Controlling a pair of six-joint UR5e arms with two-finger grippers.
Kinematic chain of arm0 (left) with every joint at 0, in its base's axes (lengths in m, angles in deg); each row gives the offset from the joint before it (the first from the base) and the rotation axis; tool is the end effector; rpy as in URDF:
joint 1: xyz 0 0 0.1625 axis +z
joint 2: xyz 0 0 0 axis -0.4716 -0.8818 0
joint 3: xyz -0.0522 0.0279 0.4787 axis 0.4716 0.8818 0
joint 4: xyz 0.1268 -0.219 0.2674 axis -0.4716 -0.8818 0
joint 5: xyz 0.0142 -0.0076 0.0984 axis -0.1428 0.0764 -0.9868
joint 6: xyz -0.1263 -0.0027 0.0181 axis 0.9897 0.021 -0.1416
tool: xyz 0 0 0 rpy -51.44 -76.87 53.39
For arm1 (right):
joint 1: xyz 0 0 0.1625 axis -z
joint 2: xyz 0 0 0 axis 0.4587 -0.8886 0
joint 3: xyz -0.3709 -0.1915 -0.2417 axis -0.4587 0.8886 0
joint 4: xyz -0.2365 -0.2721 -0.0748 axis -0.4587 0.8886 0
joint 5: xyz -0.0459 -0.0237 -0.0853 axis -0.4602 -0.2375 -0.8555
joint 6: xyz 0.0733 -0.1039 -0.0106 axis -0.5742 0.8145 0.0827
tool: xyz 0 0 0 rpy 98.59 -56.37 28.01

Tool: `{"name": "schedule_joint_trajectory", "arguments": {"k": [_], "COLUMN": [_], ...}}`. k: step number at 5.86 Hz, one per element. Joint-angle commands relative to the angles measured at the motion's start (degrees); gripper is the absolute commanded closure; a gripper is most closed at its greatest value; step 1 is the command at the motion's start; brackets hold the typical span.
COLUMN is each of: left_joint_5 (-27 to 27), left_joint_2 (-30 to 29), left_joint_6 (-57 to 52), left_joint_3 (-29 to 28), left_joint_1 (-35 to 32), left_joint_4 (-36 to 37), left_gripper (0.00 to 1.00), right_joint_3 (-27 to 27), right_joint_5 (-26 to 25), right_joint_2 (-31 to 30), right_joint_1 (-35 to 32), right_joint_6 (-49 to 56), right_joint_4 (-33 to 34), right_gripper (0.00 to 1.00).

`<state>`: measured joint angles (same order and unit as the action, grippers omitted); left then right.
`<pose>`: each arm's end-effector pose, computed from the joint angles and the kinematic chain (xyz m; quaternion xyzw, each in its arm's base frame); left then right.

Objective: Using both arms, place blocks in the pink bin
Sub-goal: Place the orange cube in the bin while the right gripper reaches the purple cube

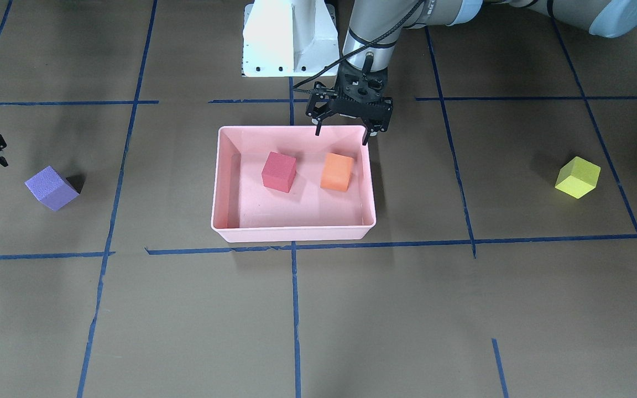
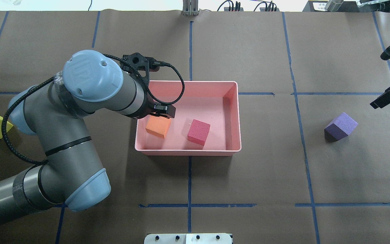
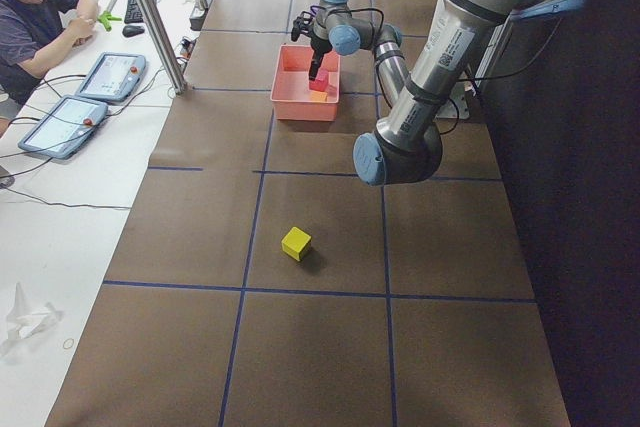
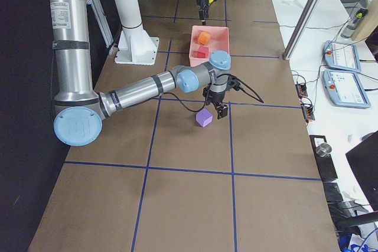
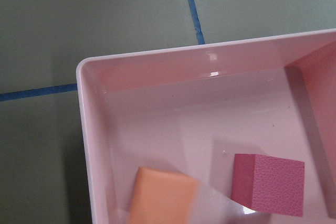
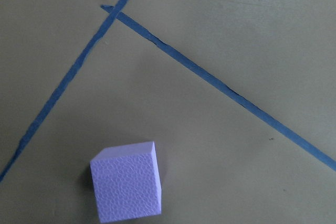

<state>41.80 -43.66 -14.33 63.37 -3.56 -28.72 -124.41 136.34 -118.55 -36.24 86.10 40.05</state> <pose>0.4889 -0.4255 0.2552 0.1479 0.4460 0.0324 0.8821 -0.1596 -0.4472 0.5870 0.1211 -0.3508 -0.2670 0.8894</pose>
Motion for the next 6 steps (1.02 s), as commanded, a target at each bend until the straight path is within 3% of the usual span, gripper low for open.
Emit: {"name": "schedule_joint_trajectory", "arguments": {"k": [1,6], "left_joint_5": [-0.28,-0.37], "left_joint_2": [0.05,0.66], "left_joint_6": [0.04,0.04], "left_joint_3": [0.11,0.11], "left_joint_1": [0.24,0.85], "left_joint_4": [0.02,-0.07], "left_gripper": [0.00,0.00], "right_joint_3": [0.67,6.55], "right_joint_5": [-1.62,-3.22], "right_joint_2": [-0.21,-0.47], "right_joint_1": [7.08,10.71], "right_joint_6": [-10.30,-5.34], "right_joint_4": [-6.64,-6.84], "right_gripper": [0.00,0.00]}}
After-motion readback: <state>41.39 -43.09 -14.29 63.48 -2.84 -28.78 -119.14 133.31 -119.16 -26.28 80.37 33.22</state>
